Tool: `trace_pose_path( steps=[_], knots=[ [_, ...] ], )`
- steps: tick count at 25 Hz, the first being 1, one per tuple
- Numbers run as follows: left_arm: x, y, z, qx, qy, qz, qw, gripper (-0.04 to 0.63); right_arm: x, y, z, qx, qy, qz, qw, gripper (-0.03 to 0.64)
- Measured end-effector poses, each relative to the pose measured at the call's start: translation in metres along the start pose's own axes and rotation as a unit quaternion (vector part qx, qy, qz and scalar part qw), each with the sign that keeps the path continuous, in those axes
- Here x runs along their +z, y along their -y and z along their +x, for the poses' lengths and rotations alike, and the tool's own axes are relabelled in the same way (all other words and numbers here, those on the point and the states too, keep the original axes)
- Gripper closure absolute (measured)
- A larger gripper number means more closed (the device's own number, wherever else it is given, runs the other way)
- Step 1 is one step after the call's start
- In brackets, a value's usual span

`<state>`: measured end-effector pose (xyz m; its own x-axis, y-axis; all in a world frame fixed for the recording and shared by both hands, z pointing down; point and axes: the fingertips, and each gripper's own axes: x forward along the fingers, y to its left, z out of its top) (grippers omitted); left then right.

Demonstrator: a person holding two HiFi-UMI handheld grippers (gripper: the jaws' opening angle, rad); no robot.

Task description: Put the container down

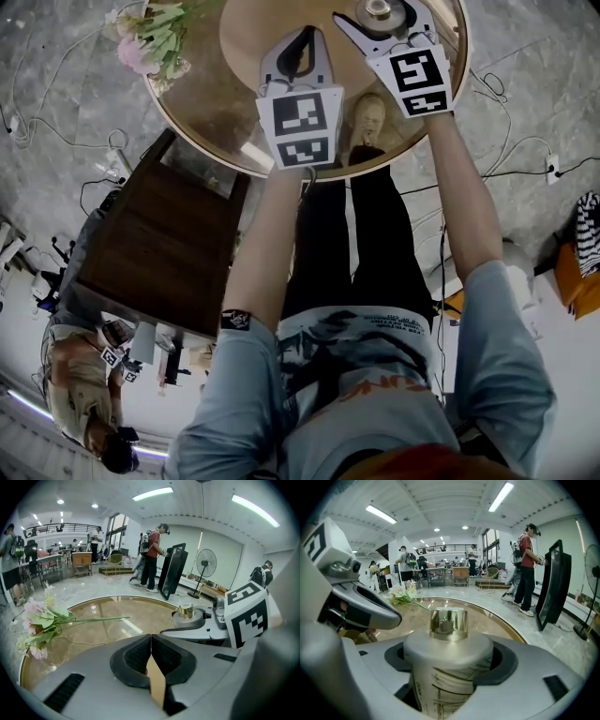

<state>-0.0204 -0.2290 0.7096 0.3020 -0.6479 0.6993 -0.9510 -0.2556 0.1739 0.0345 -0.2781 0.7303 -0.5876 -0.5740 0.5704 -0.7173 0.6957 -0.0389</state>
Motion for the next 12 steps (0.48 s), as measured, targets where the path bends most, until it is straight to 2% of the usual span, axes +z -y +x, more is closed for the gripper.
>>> trace_pose_path(
  steps=[5, 9, 12],
  knots=[
    [-0.001, 0.002, -0.002, 0.000, -0.002, 0.001, 1.0000, 0.566, -0.001, -0.002, -0.002, 0.006, -0.003, -0.018, 1.000, 0.255],
    [-0.006, 0.003, -0.005, 0.001, -0.006, -0.002, 1.0000, 0.566, -0.009, -0.009, -0.008, 0.016, -0.031, -0.074, 0.997, 0.256],
    [-0.009, 0.005, -0.007, -0.002, -0.008, 0.003, 1.0000, 0.566, -0.020, -0.009, -0.017, 0.014, -0.048, -0.079, 0.996, 0.256]
  ],
)
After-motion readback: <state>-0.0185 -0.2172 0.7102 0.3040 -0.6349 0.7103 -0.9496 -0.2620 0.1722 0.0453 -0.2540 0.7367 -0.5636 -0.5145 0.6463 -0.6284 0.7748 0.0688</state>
